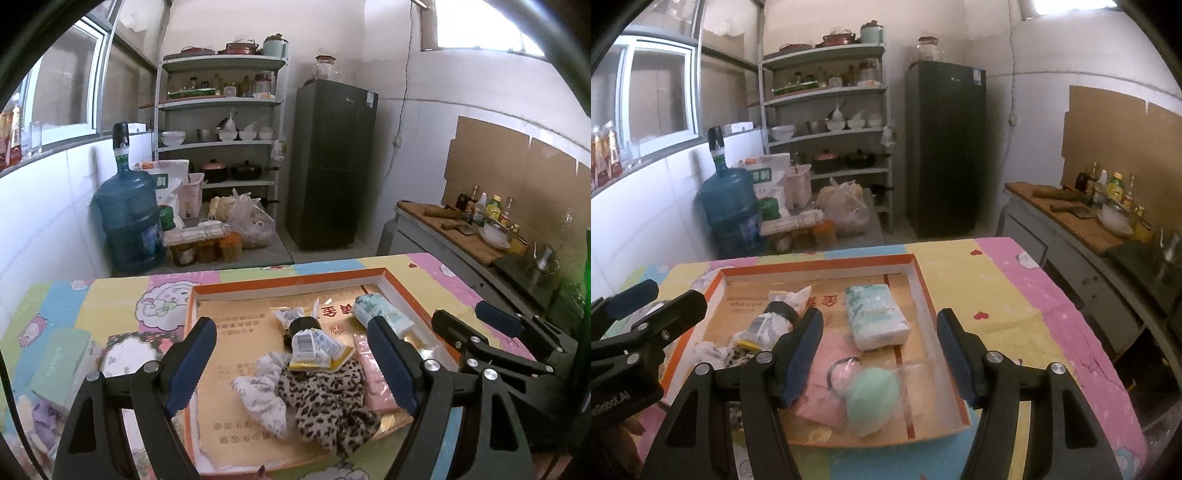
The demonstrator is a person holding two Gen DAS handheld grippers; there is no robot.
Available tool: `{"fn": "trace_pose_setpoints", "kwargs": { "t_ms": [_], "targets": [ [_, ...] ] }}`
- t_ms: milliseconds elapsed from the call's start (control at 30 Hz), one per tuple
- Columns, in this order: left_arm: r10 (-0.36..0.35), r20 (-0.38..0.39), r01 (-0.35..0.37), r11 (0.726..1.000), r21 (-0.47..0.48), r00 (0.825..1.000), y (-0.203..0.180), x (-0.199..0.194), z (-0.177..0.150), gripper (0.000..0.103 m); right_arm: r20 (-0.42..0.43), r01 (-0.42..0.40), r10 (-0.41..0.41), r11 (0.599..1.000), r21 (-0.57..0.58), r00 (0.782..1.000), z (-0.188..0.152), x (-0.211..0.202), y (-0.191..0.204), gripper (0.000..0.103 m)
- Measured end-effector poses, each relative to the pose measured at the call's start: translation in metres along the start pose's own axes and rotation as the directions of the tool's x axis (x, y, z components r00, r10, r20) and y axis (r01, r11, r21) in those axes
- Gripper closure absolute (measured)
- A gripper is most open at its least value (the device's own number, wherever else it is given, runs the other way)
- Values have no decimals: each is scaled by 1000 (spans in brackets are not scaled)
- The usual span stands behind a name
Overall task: Organize soft objects
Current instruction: 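Raise both open grippers and move them toward the plush bunnies on the bed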
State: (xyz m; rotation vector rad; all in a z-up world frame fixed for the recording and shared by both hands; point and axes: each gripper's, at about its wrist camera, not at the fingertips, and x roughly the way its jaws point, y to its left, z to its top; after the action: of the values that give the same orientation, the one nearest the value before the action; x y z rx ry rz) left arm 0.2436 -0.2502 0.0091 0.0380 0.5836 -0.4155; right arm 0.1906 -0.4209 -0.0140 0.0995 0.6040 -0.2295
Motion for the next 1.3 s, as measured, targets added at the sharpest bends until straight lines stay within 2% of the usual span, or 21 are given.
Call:
{"fn": "trace_pose_setpoints", "kwargs": {
  "t_ms": [500,1300],
  "targets": [
    [16,63,-17,1000,16,998,14,-53,-13,20,66,0,1,1000,-14,998,-17,-51,29,37],
    [36,101,-35,999,-9,994,63,-121,-49,20,94,-26,31,999,-47,995,-42,-104,84,37]
  ]
}}
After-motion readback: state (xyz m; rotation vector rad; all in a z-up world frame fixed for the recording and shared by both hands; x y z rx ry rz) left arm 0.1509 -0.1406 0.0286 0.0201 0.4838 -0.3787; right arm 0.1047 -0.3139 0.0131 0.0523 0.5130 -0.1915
